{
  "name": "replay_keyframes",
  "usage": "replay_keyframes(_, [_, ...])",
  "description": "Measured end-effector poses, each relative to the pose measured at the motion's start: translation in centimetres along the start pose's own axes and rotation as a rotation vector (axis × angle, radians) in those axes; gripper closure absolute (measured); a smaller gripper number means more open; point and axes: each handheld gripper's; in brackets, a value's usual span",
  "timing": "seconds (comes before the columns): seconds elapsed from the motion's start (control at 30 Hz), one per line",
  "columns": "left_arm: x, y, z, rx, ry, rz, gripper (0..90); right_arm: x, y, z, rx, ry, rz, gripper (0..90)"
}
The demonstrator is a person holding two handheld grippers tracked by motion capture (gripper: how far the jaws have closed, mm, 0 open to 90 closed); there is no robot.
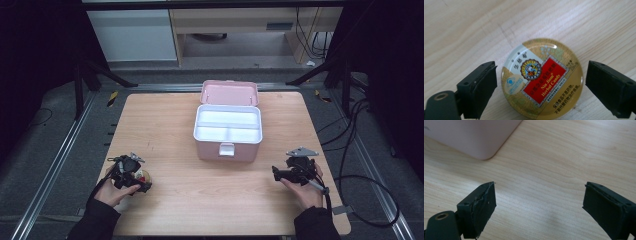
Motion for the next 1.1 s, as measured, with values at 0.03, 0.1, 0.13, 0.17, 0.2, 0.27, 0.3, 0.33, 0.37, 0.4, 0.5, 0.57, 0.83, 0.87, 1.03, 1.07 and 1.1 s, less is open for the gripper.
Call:
replay_keyframes(0.03, [0.0, 0.4, 0.1, -0.021, 0.003, 0.006, 8.7, 0.0, 0.1, 0.1, -0.010, 0.000, 0.001, 11.9])
replay_keyframes(0.1, [0.0, 1.6, 0.6, -0.088, 0.020, 0.018, 8.8, 0.1, 0.4, 0.3, -0.040, 0.002, 0.003, 13.8])
replay_keyframes(0.13, [0.1, 2.5, 1.1, -0.145, 0.028, 0.019, 9.8, 0.2, 0.6, 0.6, -0.067, 0.007, 0.007, 15.8])
replay_keyframes(0.17, [0.1, 2.9, 1.4, -0.173, 0.038, 0.022, 11.5, 0.2, 1.0, 1.1, -0.101, -0.003, 0.023, 18.5])
replay_keyframes(0.2, [0.1, 3.3, 1.7, -0.200, 0.046, 0.025, 12.9, 0.3, 1.2, 1.3, -0.119, -0.008, 0.035, 20.3])
replay_keyframes(0.27, [0.1, 4.0, 2.7, -0.255, 0.050, 0.031, 15.3, 0.4, 1.6, 1.9, -0.153, -0.014, 0.058, 23.7])
replay_keyframes(0.3, [0.1, 4.3, 3.4, -0.280, 0.049, 0.029, 16.0, 0.5, 1.8, 2.3, -0.171, -0.017, 0.075, 26.8])
replay_keyframes(0.33, [0.0, 4.6, 4.3, -0.309, 0.043, 0.029, 16.6, 0.6, 2.0, 2.7, -0.188, -0.021, 0.089, 29.5])
replay_keyframes(0.37, [-0.1, 4.8, 5.0, -0.329, 0.036, 0.034, 18.1, 1.0, 2.5, 4.0, -0.222, -0.027, 0.123, 34.3])
replay_keyframes(0.4, [-0.2, 4.9, 5.7, -0.345, 0.031, 0.041, 18.8, 1.1, 2.6, 4.4, -0.230, -0.031, 0.136, 36.5])
replay_keyframes(0.5, [-0.4, 5.2, 8.4, -0.391, 0.000, 0.058, 20.6, 1.6, 2.6, 5.6, -0.243, -0.037, 0.166, 39.2])
replay_keyframes(0.57, [-0.5, 5.4, 10.7, -0.436, -0.015, 0.052, 21.7, 2.3, 2.3, 6.8, -0.245, -0.034, 0.185, 41.8])
replay_keyframes(0.83, [-1.3, 5.0, 16.2, -0.522, -0.034, 0.017, 30.2, 4.9, -0.3, 9.8, -0.217, 0.004, 0.180, 47.9])
replay_keyframes(0.87, [-1.4, 4.6, 16.6, -0.515, -0.038, 0.011, 31.2, 5.0, -0.7, 9.9, -0.204, 0.010, 0.174, 48.8])
replay_keyframes(1.03, [-1.6, 2.6, 17.6, -0.474, -0.059, -0.025, 38.9, 5.3, -1.9, 9.9, -0.164, 0.027, 0.175, 57.1])
replay_keyframes(1.07, [-1.6, 2.3, 17.6, -0.467, -0.064, -0.032, 41.0, 5.3, -2.0, 9.9, -0.163, 0.036, 0.162, 59.1])
replay_keyframes(1.1, [-1.6, 2.1, 17.5, -0.468, -0.063, -0.039, 44.5, 5.3, -2.3, 9.9, -0.146, 0.044, 0.157, 59.5])
Point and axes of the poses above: each handheld gripper's, and its own axes: y roughly backward along the jaws, z roughly out of its top, x roughly to its left, and after that the axes turned 14 degrees about -y, right-handed
